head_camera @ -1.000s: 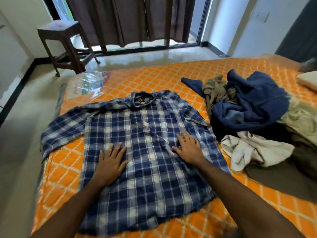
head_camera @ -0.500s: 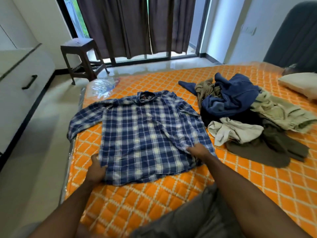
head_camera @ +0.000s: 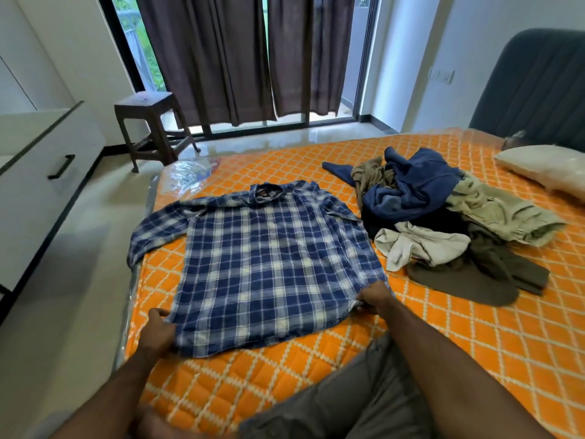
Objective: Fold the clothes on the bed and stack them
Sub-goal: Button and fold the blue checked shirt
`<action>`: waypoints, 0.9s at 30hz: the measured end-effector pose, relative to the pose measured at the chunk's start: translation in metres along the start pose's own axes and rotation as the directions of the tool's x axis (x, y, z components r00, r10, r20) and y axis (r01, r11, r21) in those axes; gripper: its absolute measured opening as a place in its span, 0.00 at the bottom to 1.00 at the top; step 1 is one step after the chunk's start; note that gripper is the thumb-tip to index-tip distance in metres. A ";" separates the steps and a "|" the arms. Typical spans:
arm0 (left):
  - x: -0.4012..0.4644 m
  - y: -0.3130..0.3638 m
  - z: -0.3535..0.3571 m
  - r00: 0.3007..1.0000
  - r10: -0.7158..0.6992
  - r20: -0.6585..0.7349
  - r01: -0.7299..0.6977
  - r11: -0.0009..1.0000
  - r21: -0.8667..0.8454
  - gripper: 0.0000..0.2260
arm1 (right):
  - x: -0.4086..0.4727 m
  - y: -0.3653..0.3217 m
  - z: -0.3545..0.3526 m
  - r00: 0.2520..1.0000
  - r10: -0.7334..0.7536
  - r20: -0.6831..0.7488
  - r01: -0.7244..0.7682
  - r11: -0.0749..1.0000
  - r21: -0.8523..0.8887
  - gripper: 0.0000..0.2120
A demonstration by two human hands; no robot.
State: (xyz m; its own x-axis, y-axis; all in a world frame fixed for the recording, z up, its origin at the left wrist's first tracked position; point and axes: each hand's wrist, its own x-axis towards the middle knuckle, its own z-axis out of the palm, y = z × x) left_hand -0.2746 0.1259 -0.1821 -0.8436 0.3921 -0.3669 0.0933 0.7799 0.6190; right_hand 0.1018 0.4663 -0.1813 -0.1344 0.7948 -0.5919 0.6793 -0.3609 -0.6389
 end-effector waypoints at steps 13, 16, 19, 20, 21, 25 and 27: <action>0.000 0.015 0.023 0.977 0.194 -0.084 -0.138 0.888 0.439 0.22 | -0.024 -0.011 0.028 0.871 -0.491 0.015 0.285 0.480 -0.830 0.35; 0.004 0.012 0.027 0.985 0.169 -0.041 -0.138 0.904 0.405 0.28 | -0.029 -0.015 0.050 0.794 -0.578 0.189 0.418 0.294 -0.860 0.38; 0.009 0.006 0.018 0.980 0.197 0.008 -0.184 0.899 0.396 0.28 | -0.034 -0.025 0.073 0.696 -0.567 0.441 0.642 0.217 -0.736 0.32; 0.010 0.004 0.015 0.973 0.229 0.002 -0.208 0.876 0.434 0.29 | -0.038 -0.027 0.082 0.662 -0.544 0.516 0.702 0.208 -0.682 0.32; 0.008 0.004 0.012 0.961 0.277 -0.007 -0.240 0.842 0.483 0.30 | -0.040 -0.029 0.089 0.626 -0.539 0.563 0.742 0.190 -0.643 0.32; 0.006 0.000 0.006 0.905 0.422 0.055 -0.379 0.739 0.557 0.31 | -0.051 -0.034 0.130 0.525 -0.550 0.649 0.812 0.094 -0.577 0.36; 0.010 -0.002 0.009 0.916 0.393 0.079 -0.384 0.803 0.455 0.33 | -0.059 -0.038 0.151 0.466 -0.564 0.681 0.841 0.043 -0.540 0.35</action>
State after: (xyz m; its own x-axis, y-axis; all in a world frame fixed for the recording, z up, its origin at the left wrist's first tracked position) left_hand -0.2785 0.1331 -0.1931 -0.6942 0.7045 -0.1473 0.6397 0.6978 0.3223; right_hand -0.0248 0.3597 -0.1962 -0.9374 0.2420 -0.2503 0.3059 0.9160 -0.2598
